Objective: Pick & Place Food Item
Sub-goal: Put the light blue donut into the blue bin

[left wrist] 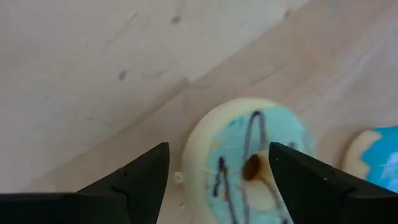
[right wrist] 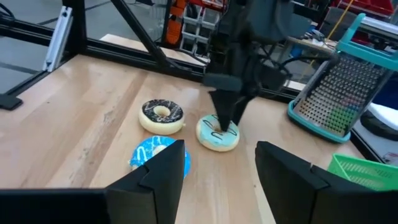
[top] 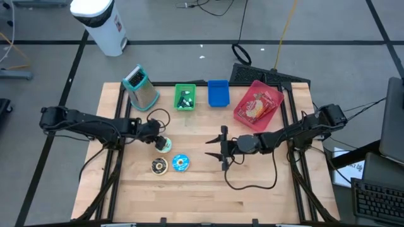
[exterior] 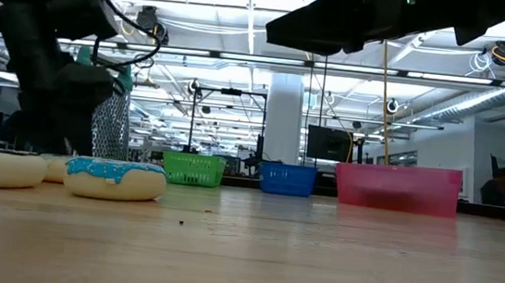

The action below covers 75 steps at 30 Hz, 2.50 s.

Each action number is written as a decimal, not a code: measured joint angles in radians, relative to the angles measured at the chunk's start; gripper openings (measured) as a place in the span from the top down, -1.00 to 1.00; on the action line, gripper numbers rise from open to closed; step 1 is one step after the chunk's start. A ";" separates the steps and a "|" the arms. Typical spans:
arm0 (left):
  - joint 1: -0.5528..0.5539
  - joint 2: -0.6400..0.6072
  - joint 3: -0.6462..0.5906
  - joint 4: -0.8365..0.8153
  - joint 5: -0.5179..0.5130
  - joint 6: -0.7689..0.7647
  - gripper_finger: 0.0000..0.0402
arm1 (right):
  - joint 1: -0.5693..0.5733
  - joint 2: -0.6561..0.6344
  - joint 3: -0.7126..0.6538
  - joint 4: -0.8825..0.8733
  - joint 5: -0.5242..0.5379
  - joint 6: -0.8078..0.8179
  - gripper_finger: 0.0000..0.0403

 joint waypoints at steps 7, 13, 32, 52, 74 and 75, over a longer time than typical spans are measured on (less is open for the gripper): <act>-0.028 0.062 -0.027 0.029 -0.024 -0.033 -0.36 | 0.000 0.000 0.000 0.001 0.000 0.000 0.08; -0.039 0.092 -0.028 0.069 -0.048 -0.024 -0.24 | 0.001 0.000 0.000 -0.004 0.000 0.016 0.11; -0.016 0.049 0.180 0.094 -0.056 0.253 0.84 | -0.041 0.000 0.000 -0.015 0.000 0.154 0.12; -0.211 0.382 0.428 0.582 -0.314 1.020 0.86 | -0.092 0.000 0.000 0.031 -0.002 0.372 -0.18; -0.284 0.434 0.514 0.583 -0.473 1.109 0.85 | -0.124 0.000 -0.001 -0.010 -0.156 0.415 0.74; -0.285 0.434 0.514 0.587 -0.474 1.086 0.84 | -0.124 0.000 -0.001 -0.010 -0.157 0.411 0.80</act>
